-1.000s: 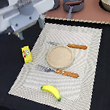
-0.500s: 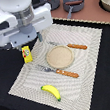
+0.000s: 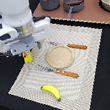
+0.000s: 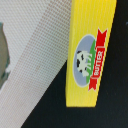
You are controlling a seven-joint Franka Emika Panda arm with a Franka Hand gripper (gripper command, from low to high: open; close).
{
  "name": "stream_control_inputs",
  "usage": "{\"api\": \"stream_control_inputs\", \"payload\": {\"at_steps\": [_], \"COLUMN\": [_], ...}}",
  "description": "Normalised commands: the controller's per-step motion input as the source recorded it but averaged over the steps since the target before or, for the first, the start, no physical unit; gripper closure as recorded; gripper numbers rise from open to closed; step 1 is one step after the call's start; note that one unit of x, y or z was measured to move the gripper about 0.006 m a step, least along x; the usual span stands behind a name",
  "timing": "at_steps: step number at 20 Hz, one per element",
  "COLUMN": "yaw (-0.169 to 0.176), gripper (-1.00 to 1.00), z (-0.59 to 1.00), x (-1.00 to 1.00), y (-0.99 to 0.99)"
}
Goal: Interact with the objects in diverse but meaningful ways.
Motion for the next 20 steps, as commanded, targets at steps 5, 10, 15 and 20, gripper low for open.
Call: {"api": "stream_control_inputs", "payload": {"at_steps": [5,10,15,20], "yaw": [-0.005,0.000,0.000,0.000], "gripper": [-1.00,-1.00,1.00,1.00], "z": [-0.37,-0.33,-0.27,-0.23], "x": [-0.64,-0.61,-0.50,-0.42], "y": [0.15,0.16,0.14,0.09]}}
